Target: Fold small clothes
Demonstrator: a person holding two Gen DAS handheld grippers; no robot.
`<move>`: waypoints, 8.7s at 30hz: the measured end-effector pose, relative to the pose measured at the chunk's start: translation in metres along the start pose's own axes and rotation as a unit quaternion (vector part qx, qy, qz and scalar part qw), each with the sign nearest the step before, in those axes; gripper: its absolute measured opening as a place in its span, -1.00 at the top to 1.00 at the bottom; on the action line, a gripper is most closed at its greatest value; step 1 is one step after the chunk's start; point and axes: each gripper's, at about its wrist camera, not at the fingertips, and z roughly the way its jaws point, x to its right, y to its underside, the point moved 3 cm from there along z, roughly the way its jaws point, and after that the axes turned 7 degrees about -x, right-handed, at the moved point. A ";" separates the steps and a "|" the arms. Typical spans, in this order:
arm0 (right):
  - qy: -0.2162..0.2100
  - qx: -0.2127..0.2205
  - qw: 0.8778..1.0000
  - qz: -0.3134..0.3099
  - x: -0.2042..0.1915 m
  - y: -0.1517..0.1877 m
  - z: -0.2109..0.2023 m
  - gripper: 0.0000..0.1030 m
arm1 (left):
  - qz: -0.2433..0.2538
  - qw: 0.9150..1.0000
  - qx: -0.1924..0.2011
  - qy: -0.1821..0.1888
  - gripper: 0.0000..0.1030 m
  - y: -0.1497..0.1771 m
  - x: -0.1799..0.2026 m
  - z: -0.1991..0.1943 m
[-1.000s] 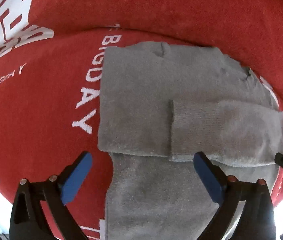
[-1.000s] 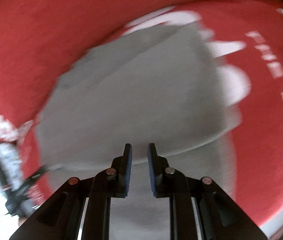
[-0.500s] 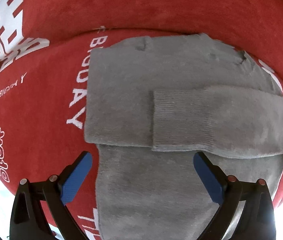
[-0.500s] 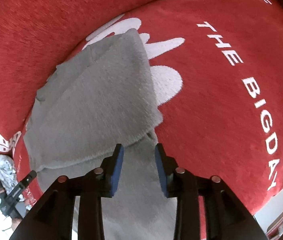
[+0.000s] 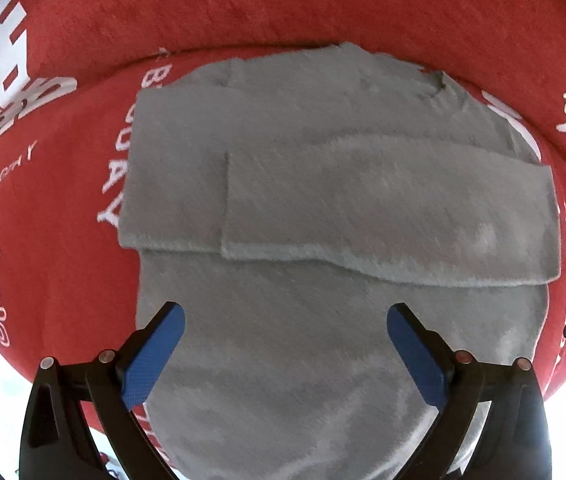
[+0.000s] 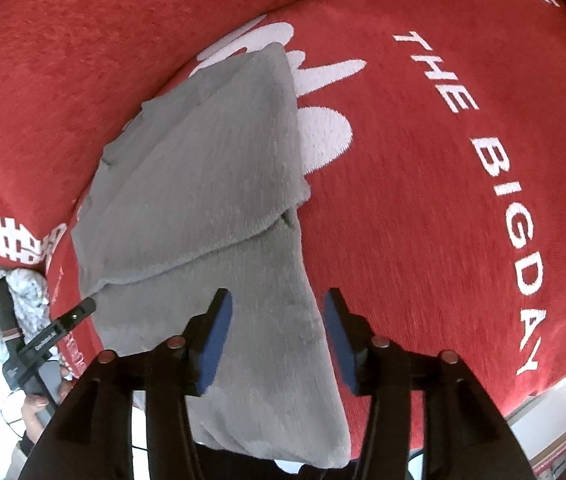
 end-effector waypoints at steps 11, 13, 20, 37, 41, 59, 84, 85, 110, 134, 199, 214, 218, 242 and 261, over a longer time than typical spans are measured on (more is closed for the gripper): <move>-0.043 -0.047 0.997 -0.031 0.017 0.022 0.009 -0.13 | -0.040 0.998 -0.035 0.015 -0.97 0.070 -0.005 0.011; -0.057 -0.060 0.996 -0.036 0.019 0.028 0.016 -0.13 | -0.056 0.997 -0.038 0.022 -0.97 0.082 -0.014 0.013; -0.074 -0.106 0.991 -0.046 0.025 0.063 0.044 -0.14 | -0.095 0.994 -0.046 0.033 -0.97 0.122 -0.054 0.019; -0.094 -0.115 0.988 -0.034 0.054 0.174 0.091 -0.14 | -0.088 0.982 -0.099 0.135 -0.97 0.233 -0.081 0.089; -0.104 -0.114 0.987 -0.043 0.052 0.188 0.102 -0.17 | -0.081 0.978 -0.118 0.151 -0.97 0.253 -0.076 0.108; -0.161 -0.149 0.975 -0.033 0.041 0.222 0.129 0.86 | -0.055 0.970 -0.103 0.211 0.80 0.260 -0.064 0.094; -0.394 -0.003 0.917 -0.056 -0.070 0.058 -0.030 0.87 | -0.069 0.939 0.107 0.318 0.80 0.037 -0.084 -0.089; -0.394 0.000 0.918 -0.056 -0.073 0.044 -0.032 0.87 | -0.070 0.939 0.113 0.317 0.80 0.025 -0.083 -0.091; -0.331 0.009 0.941 0.064 -0.057 -0.167 0.041 0.04 | -0.107 0.983 0.128 0.078 -0.45 -0.159 -0.062 -0.039; -0.218 0.023 0.974 0.063 -0.026 -0.157 0.044 0.10 | -0.164 0.984 0.062 0.045 -0.45 -0.167 -0.090 0.025; -0.025 0.076 0.995 0.058 -0.072 0.025 0.023 0.06 | 0.033 0.986 0.017 0.165 0.88 -0.064 -0.118 -0.028; 0.029 0.072 0.997 -0.003 -0.086 -0.069 0.024 0.04 | 0.031 0.995 0.042 0.080 -1.00 -0.143 -0.055 -0.004; 0.038 0.075 0.996 -0.013 -0.086 -0.095 0.025 0.04 | 0.031 0.996 0.058 0.055 -0.99 -0.154 -0.048 -0.005; 0.120 0.067 0.989 -0.060 -0.083 -0.157 0.048 0.88 | -0.043 0.998 0.048 -0.011 0.89 -0.197 -0.069 0.033; 0.093 0.058 0.993 -0.039 -0.070 -0.024 0.016 0.83 | 0.057 0.997 0.042 0.011 0.89 -0.107 -0.030 0.019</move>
